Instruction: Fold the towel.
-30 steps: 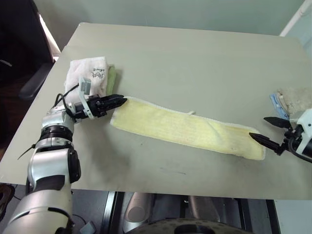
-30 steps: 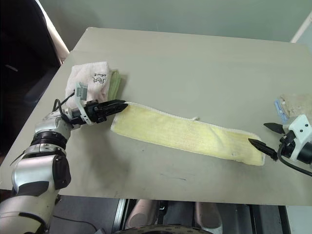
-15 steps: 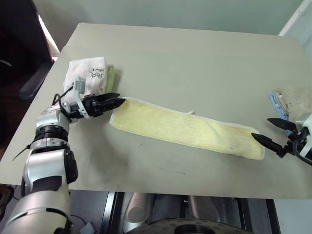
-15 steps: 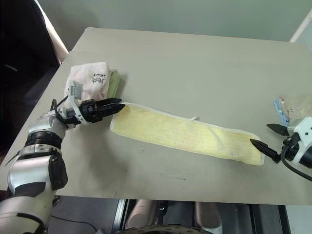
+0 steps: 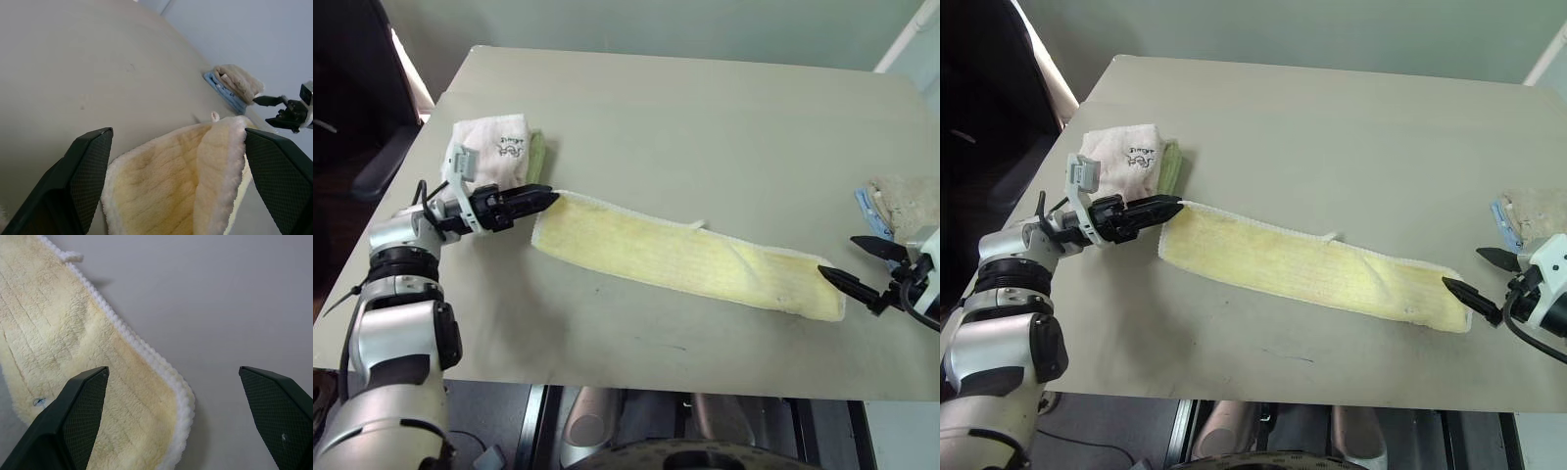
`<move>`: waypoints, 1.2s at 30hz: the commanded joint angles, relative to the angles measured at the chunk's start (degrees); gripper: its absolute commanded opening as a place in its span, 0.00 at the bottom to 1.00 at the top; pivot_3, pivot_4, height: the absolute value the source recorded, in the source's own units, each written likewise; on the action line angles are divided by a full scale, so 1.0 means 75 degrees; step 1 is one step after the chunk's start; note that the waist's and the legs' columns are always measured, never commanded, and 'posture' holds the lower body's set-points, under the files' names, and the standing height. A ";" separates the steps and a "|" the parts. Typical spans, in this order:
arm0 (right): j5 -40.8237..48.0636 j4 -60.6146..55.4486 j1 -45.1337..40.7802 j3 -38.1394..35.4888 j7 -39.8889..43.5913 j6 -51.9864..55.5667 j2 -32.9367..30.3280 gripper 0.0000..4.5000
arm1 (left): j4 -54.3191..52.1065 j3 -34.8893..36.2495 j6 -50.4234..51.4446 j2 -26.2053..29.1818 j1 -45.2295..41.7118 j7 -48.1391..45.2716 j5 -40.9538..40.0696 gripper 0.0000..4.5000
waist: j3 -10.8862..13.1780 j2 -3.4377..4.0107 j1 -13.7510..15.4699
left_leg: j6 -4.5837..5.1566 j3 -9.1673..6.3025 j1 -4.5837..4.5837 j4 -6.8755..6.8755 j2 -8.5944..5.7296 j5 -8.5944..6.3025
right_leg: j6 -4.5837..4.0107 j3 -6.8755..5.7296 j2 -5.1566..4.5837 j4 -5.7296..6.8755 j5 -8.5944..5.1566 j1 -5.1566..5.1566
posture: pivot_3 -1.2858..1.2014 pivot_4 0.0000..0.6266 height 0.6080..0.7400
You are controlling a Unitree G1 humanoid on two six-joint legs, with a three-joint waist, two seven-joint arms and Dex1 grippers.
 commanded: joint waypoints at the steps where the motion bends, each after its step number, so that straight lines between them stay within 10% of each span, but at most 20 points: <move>1: 0.0048 -0.0116 -0.0112 -0.0098 0.0027 -0.0067 -0.0120 1.00 | -0.0597 -0.1108 -0.0321 0.0433 0.0300 -0.0474 0.0917 1.00 | -0.0001 0.0002 -0.0002 | 0.0000 0.0001 0.0001 0.0000 0.0000 -0.0003 | 0.0000 0.0002 0.0000 -0.0001 0.0000 0.0000 | 0.52 0.24 0.91; 16: 0.0617 -0.0586 -0.0222 -0.0370 -0.0209 0.0580 -0.0028 1.00 | -0.1028 -0.0633 -0.0712 0.0459 -0.0419 -0.0016 0.0498 1.00 | 0.0000 -0.0001 0.0010 | -0.0002 -0.0004 -0.0012 -0.0003 -0.0001 -0.0010 | -0.0026 -0.0001 0.0000 -0.0002 0.0007 -0.0010 | 0.52 0.24 0.91; 25: 0.3181 -0.2216 0.0684 -0.1775 -0.1193 0.3180 0.0364 1.00 | -0.3337 -0.0589 -0.0154 0.0128 0.0514 -0.0489 -0.0566 1.00 | 0.0000 -0.0002 0.0051 | -0.0027 0.0000 -0.0014 -0.0007 -0.0003 -0.0007 | 0.0001 0.0000 0.0002 -0.0008 -0.0023 -0.0009 | 0.52 0.24 0.91; 36: 0.8993 -0.2566 0.2554 -0.2516 -0.5230 0.4827 0.0957 1.00 | -0.5782 -0.1012 -0.0658 -0.1410 0.1851 0.0280 -0.1265 1.00 | -0.0002 -0.0005 0.0116 | -0.0034 -0.0005 -0.0010 -0.0005 -0.0007 -0.0059 | 0.0044 0.0012 -0.0002 -0.0013 -0.0049 0.0006 | 0.52 0.24 0.91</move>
